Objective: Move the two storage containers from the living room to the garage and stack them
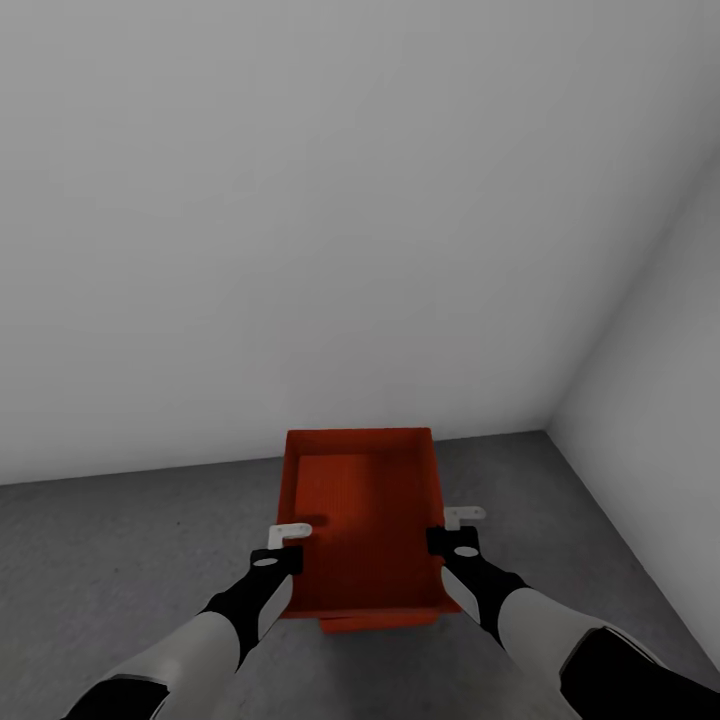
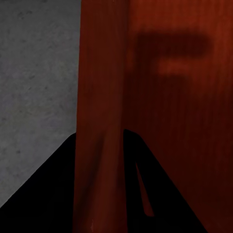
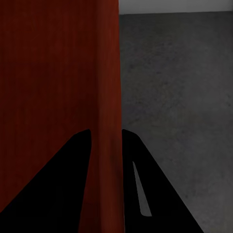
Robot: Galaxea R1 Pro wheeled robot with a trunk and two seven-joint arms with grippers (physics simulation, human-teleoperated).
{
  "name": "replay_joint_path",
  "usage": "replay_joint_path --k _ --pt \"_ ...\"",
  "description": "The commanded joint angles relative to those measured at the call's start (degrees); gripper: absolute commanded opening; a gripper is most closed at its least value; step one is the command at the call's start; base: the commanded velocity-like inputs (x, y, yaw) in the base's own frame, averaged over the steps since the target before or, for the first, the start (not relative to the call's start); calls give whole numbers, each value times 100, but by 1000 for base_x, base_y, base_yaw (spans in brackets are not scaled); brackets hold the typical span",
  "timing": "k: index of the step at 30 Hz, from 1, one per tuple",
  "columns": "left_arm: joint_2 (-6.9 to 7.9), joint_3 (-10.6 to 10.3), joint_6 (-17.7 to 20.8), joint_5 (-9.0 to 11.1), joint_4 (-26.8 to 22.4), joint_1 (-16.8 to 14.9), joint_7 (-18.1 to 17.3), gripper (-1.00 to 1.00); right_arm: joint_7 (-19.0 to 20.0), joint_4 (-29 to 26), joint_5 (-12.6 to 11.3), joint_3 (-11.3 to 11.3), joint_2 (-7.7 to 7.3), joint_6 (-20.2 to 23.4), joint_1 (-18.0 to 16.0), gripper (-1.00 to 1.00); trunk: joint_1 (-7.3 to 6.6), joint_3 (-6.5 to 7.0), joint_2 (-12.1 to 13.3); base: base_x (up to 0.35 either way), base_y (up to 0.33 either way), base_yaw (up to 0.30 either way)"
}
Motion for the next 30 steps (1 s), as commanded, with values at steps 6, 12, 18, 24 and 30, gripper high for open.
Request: replay_joint_path --k 6,12,18,24,30 --pt "81 104 41 -94 -29 -3 167 -100 -35 342 -70 -40 -5 -39 -4 -100 89 -77 -166 0 0 0" --pt "81 104 41 -94 -29 -3 167 -100 -35 342 -73 -40 -6 -39 -5 -100 133 -113 -246 0 0 0" --pt "81 104 41 -94 -29 -3 167 -100 -35 342 -71 -39 -6 -39 -4 -100 264 -221 -487 0 0 0" --pt "81 104 39 -94 -29 -3 167 -100 -35 342 -69 -39 -4 -39 -3 -100 396 -328 -727 0 0 0" --pt "81 104 41 -94 -29 -3 167 -100 -35 342 -68 -38 -6 -26 -5 -100 528 -438 -968 0 0 0"
